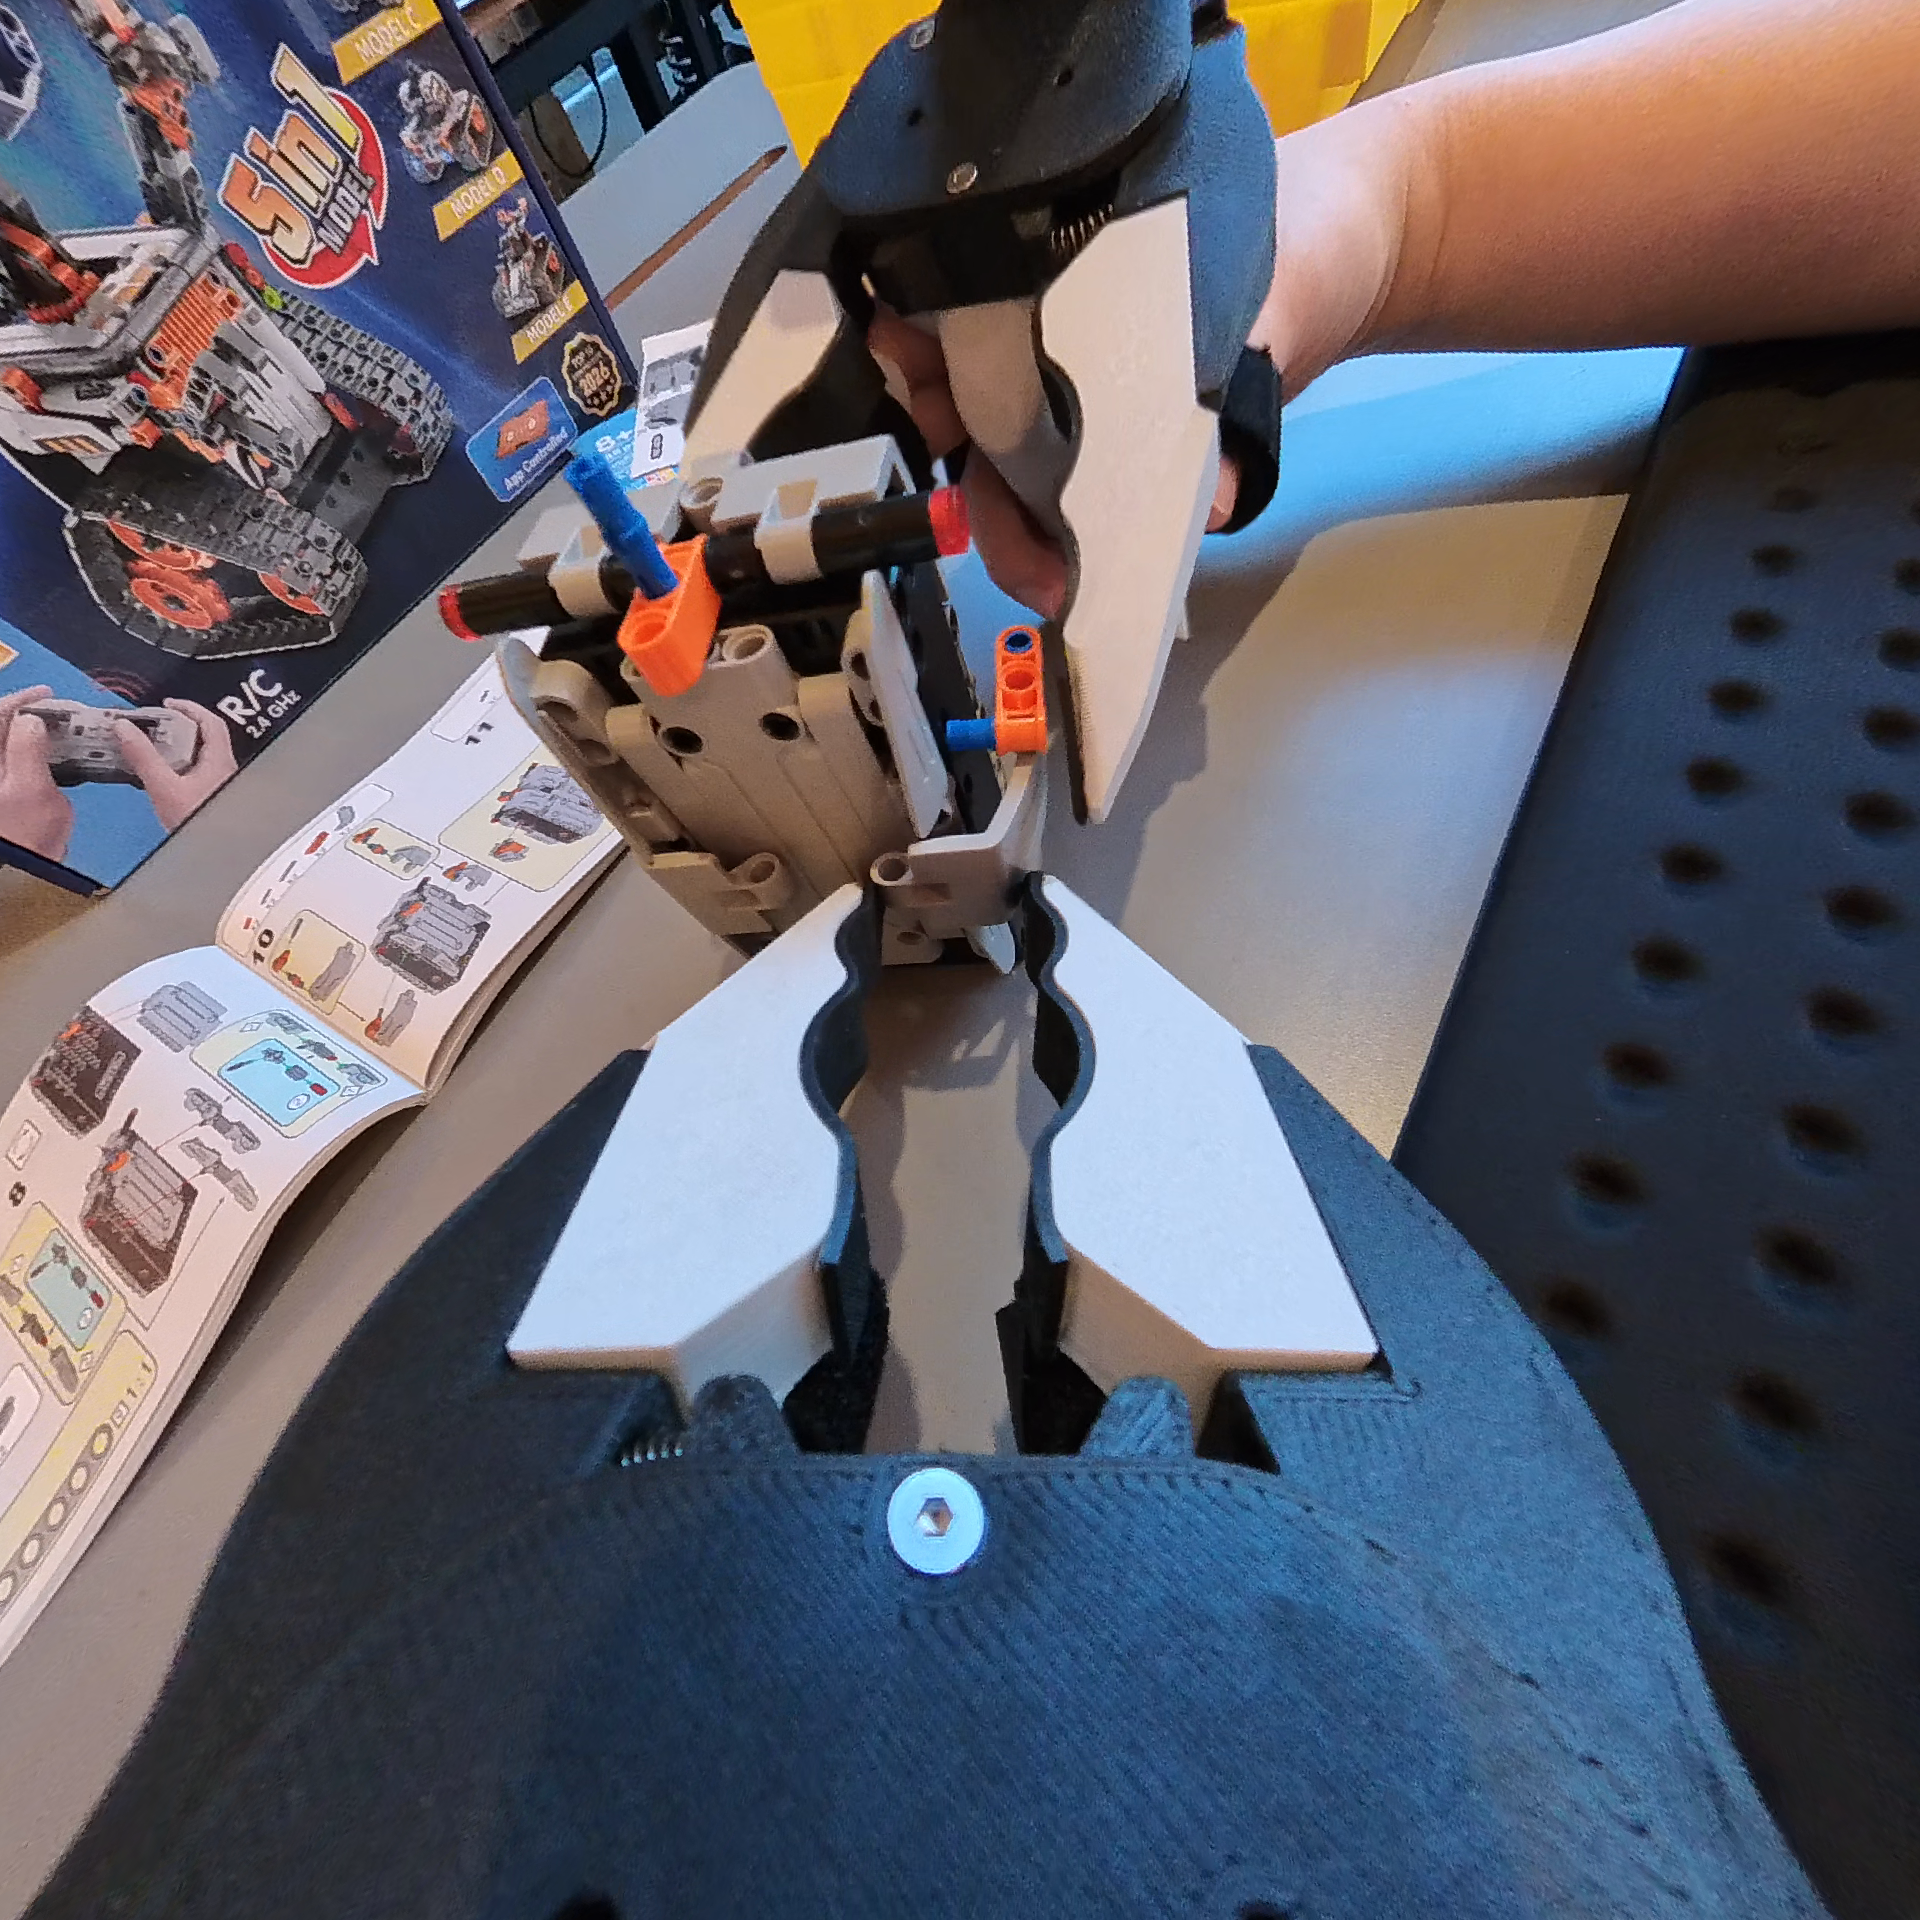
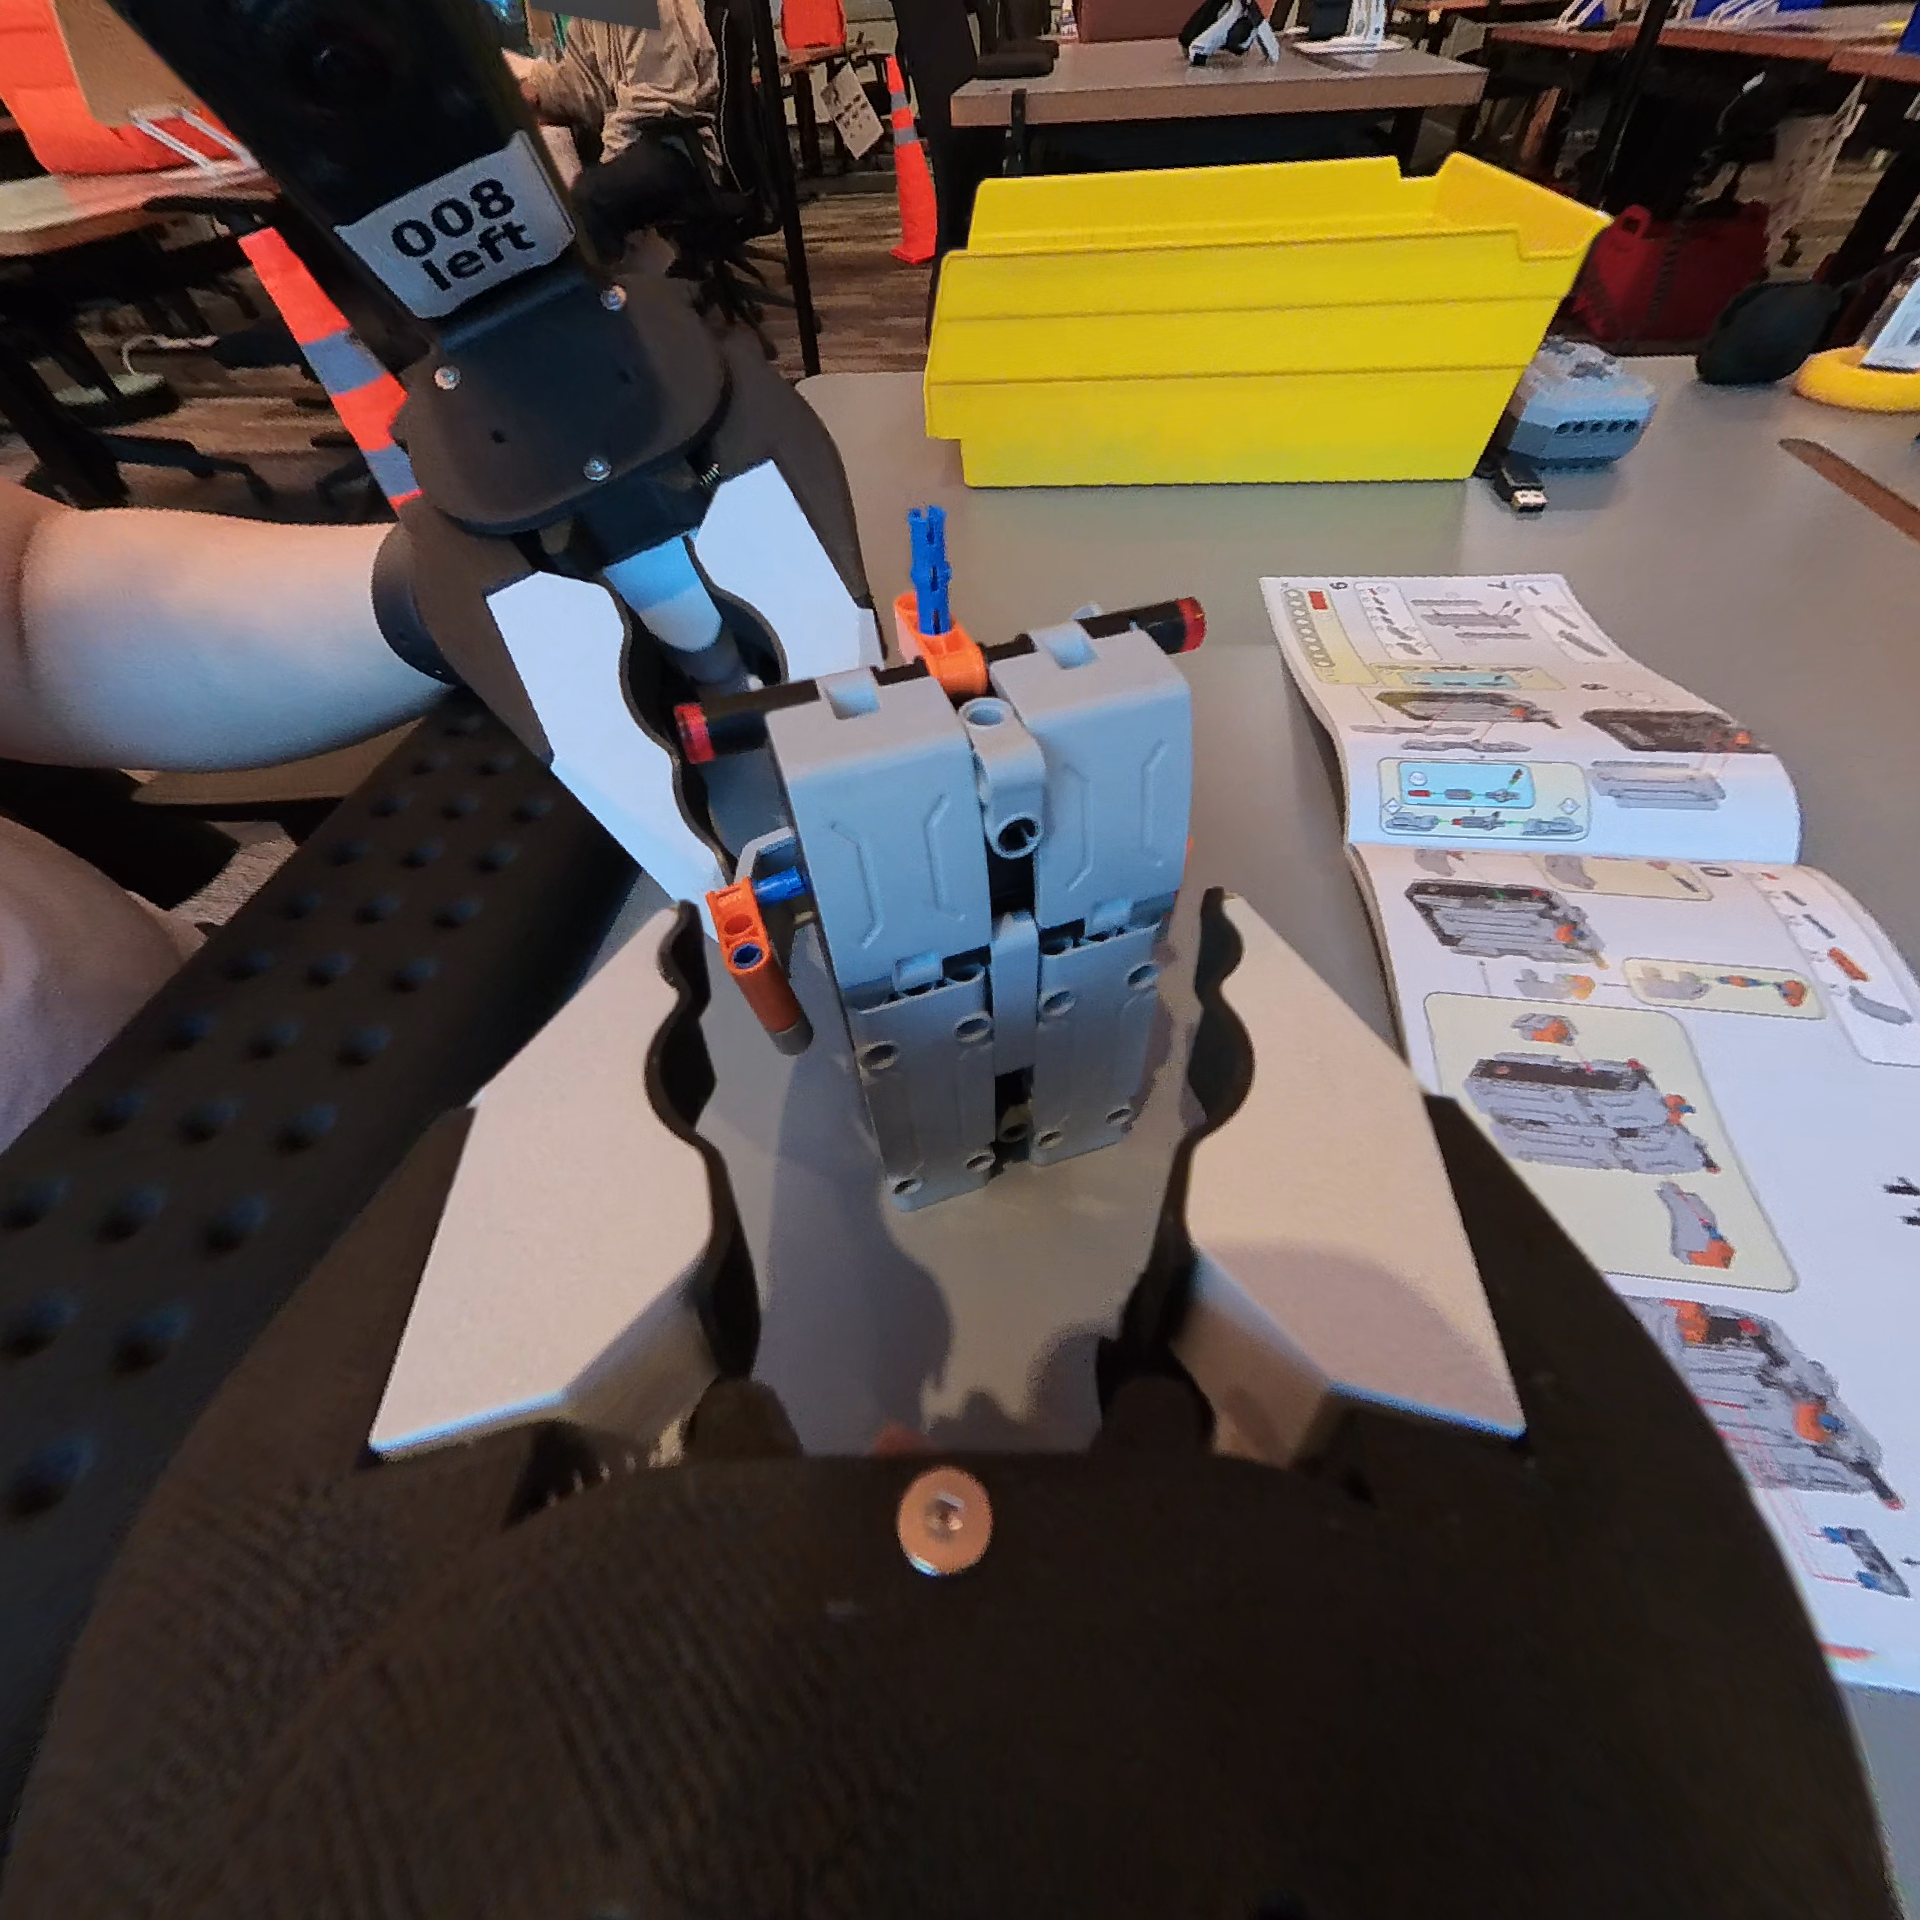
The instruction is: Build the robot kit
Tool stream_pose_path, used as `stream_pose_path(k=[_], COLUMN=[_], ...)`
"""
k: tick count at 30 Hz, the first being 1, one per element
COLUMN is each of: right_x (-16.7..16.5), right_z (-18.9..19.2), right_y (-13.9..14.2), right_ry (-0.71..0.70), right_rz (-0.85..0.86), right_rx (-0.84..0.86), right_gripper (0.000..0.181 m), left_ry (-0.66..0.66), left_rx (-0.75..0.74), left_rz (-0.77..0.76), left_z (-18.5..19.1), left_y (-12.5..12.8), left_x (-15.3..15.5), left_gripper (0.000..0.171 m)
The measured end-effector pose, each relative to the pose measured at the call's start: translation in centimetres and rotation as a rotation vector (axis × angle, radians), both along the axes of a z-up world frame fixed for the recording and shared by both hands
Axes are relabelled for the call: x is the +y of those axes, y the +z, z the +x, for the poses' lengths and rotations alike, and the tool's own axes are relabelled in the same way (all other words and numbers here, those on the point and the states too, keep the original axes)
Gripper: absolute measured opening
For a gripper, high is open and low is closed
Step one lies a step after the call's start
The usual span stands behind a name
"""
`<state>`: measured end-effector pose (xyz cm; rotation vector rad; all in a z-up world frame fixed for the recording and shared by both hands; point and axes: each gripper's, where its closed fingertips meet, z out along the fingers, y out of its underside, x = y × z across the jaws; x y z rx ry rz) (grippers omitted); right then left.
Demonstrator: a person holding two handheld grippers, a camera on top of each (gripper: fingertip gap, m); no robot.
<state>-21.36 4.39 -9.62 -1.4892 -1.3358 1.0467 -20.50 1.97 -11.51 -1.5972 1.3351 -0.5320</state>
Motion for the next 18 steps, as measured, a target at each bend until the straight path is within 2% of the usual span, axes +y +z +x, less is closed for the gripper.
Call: stream_pose_path(k=[4,6,10,18], right_x=[0.10,0.22,-0.09,-0.14], right_z=[-0.31,-0.53,-0.50,0.02], right_y=[0.63,0.55,-0.19,-0.26], right_ry=[0.012,0.026,0.072,0.031], right_rz=[0.044,0.042,0.019,0.007], right_rx=[0.027,0.019,-0.018,-0.038], right_gripper=[0.106,0.106,0.090,0.088], left_ry=[-0.004,-0.007,-0.007,-0.017], left_rx=[0.002,0.006,0.013,0.007], left_rz=[-0.001,-0.003,-0.005,-0.009], left_z=[0.04,0.08,0.10,0.21], left_y=[-0.01,-0.09,-0.20,-0.11], left_x=[0.01,0.01,0.02,-0.14], left_gripper=[0.026,0.026,0.026,0.026])
